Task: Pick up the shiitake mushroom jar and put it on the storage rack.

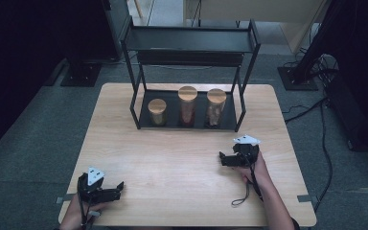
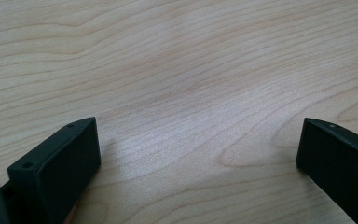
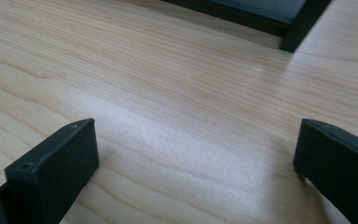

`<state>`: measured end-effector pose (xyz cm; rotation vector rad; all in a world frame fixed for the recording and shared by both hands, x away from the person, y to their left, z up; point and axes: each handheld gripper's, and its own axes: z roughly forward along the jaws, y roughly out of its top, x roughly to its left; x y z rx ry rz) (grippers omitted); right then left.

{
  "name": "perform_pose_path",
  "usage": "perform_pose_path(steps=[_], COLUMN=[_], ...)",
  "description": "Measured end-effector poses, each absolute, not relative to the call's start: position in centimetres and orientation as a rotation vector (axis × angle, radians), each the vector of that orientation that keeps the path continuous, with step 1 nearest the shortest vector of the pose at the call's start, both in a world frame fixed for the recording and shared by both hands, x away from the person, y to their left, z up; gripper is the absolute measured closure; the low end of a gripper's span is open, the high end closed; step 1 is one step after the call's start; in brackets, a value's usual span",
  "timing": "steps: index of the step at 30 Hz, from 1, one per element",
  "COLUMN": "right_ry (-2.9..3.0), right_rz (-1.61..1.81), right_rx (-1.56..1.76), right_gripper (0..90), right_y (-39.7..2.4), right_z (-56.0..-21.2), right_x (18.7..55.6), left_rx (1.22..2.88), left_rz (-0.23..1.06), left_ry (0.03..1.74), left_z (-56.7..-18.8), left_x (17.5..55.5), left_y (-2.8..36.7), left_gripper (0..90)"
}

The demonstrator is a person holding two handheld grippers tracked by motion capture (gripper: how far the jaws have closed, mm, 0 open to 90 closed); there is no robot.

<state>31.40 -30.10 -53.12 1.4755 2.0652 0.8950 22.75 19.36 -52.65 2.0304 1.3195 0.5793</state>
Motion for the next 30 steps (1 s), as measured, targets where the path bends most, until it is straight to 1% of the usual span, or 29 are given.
perform_pose_path(steps=[30], right_ry=[2.033], right_rz=[0.880], right_rx=[1.507], right_gripper=[0.0], right_y=[-34.2], right_z=[-53.2], right_x=[26.7], left_rx=[2.027], left_rz=[0.581], left_ry=[1.325], left_z=[-52.7], left_x=[22.7], left_y=[19.3], left_gripper=[0.0])
